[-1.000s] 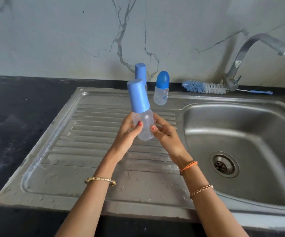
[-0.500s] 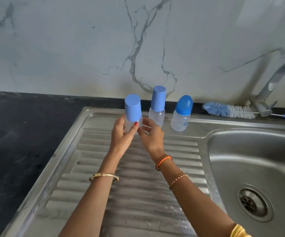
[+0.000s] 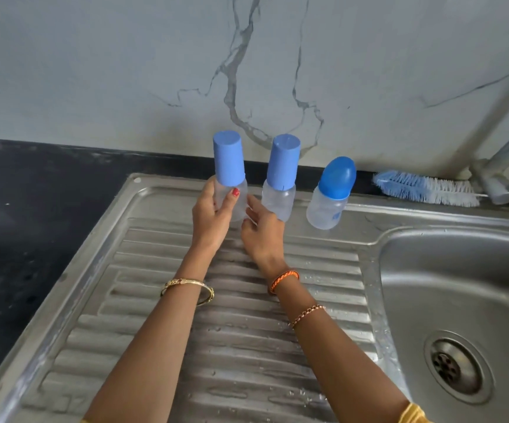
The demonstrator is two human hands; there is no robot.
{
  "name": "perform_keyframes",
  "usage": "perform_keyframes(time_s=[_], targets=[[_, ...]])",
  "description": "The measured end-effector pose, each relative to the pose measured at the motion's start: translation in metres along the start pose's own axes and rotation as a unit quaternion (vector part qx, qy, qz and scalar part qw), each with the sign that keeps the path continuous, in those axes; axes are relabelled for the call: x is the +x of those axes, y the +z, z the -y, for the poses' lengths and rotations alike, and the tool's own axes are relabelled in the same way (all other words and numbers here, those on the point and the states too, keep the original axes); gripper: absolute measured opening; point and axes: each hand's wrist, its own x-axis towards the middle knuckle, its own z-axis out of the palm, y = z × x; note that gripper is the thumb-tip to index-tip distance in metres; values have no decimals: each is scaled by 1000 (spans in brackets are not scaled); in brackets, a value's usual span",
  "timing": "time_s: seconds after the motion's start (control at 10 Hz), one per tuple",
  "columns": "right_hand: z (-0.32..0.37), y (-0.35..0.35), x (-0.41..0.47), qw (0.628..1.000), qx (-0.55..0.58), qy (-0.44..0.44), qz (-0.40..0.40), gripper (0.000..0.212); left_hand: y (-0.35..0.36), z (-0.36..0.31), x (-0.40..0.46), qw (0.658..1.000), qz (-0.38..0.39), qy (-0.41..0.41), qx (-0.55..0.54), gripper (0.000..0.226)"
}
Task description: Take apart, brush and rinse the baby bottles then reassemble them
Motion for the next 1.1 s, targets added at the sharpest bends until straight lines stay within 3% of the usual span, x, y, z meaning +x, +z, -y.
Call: perform_keyframes(time_s=[0.1,0.2,0.3,0.4,0.5,0.6,0.7,0.9,1.1], targets=[[-1,-4,-2,1000,-23,-11,-5,48,7,-2,2,1000,-11,-9,-21,40],[0,-12,-16,994,5,-51,-101,32,12,-3,1,999,-18,-15,-36,39],[-7,-28,-27,940,19,-155,-303,22,16,-2,1,999,-24,-27,-30,49],[-15,-55,-27,896,46,-112,-426,46,24,-1,-9,992,-123,-12,10,71],[-23,-79,-17,925,37,10,-377,76,35,-6,-30,968,-233,90,29,62],[-33,-92,-3,966,2,72,-249,81,52,-11,-48,965,-194,165,60,48],[-40,-90,5,974,-26,65,-213,66,66,-14,-50,983,-131,114,62,55],[-43,-89,10,976,-27,55,-210,61,75,-11,-45,986,-123,79,76,55],[-42,-93,3,973,24,64,-219,80,74,-20,-53,983,-158,56,78,48]])
